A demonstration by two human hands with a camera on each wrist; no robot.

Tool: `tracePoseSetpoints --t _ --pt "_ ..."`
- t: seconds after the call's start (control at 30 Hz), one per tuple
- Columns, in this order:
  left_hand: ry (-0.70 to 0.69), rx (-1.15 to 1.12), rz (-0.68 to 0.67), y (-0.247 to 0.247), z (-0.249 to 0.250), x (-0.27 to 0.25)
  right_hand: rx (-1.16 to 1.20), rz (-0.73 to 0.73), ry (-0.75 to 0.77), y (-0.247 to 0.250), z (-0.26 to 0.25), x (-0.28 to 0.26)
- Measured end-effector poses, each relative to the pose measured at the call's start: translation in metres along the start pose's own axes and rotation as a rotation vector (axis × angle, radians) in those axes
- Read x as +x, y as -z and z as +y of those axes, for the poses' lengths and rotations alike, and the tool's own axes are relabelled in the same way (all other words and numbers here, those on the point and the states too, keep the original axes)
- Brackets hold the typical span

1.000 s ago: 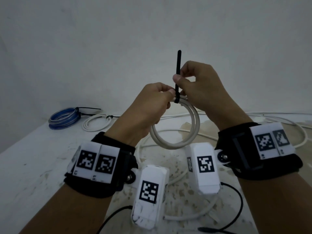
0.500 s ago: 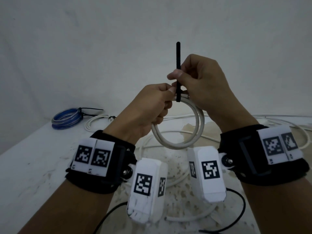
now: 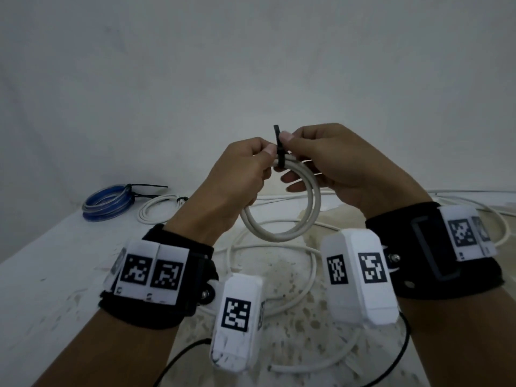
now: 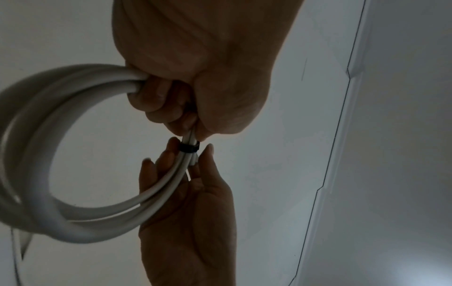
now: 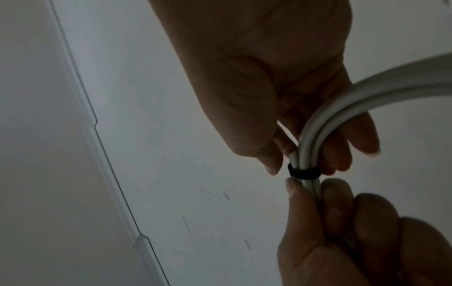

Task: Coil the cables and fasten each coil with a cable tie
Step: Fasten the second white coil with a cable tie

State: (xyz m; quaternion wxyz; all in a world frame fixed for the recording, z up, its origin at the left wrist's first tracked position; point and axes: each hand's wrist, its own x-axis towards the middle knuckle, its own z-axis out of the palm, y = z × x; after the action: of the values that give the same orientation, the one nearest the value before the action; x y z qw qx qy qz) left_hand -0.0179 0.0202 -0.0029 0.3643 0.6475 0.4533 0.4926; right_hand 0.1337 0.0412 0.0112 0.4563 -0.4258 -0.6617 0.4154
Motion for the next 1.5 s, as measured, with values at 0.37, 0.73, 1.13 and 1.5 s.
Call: tracePoseSetpoints --t 0.37,0.73,1.13,1.5 --pt "0.016 0.016 -0.012 -0.003 0.002 0.000 0.176 -0.055 -0.043 0.009 0.003 0.000" --pt "0.018 0.120 0.112 -0.004 0.003 0.002 0.204 -0.002 0.013 0.001 0.003 0.003" --pt "0.031 0.024 0.059 0.004 0.010 -0.002 0.266 0.011 -0.016 -0.010 -0.002 0.000" --pt "0.054 0.002 -0.058 0.002 0.013 -0.007 0.126 0.051 0.107 -0.007 -0.002 -0.001"
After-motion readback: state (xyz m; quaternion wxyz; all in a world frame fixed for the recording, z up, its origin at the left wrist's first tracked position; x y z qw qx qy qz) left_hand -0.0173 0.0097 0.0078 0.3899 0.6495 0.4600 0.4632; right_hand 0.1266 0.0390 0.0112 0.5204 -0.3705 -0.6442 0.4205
